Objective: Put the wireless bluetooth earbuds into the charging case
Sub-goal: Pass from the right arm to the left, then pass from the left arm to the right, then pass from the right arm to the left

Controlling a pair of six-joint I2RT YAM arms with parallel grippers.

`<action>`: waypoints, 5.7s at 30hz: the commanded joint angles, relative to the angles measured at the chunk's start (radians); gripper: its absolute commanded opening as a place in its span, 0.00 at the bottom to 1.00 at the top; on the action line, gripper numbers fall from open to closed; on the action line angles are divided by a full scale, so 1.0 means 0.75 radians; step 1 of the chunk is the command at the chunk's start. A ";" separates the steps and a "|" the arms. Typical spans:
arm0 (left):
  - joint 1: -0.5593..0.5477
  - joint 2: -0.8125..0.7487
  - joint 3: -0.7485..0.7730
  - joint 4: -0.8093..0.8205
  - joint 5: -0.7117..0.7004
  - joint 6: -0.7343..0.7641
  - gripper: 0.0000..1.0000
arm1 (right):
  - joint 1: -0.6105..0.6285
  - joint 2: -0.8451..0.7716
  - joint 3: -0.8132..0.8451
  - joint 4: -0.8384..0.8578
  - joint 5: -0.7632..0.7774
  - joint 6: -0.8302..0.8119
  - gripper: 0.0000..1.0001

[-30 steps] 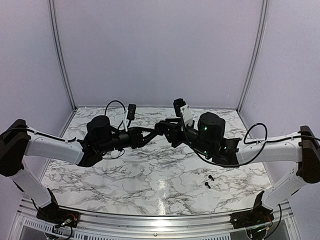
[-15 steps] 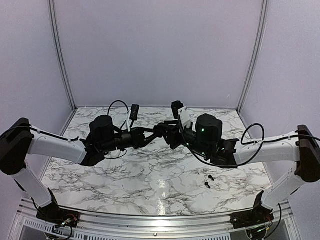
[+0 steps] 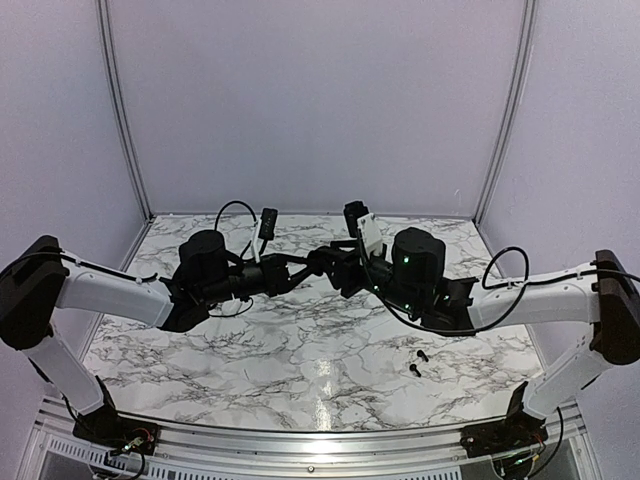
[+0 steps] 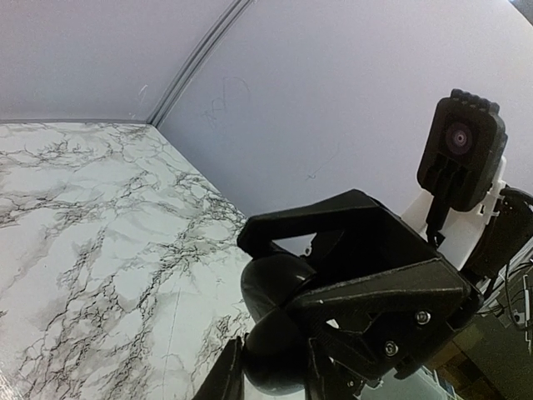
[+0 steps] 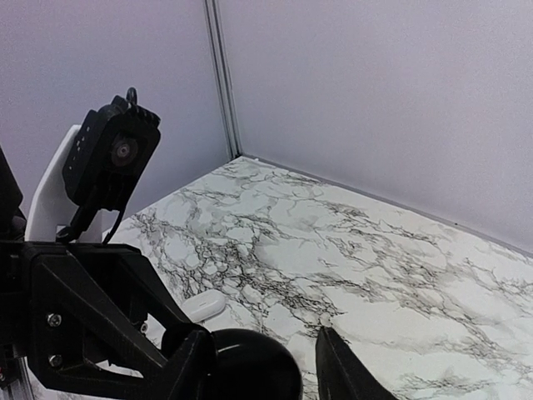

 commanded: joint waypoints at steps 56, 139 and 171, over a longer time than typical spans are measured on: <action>-0.197 -0.096 0.507 -1.945 0.542 1.191 0.07 | 0.073 -0.076 0.161 -1.037 -1.331 -0.707 0.52; -0.214 -0.667 -0.162 -0.164 0.041 0.909 0.68 | -0.027 -0.187 -0.083 0.515 -1.142 -0.038 0.10; -0.237 -0.563 -0.101 -0.115 0.129 0.890 0.06 | 0.008 -0.111 -0.071 0.645 -1.086 -0.016 0.24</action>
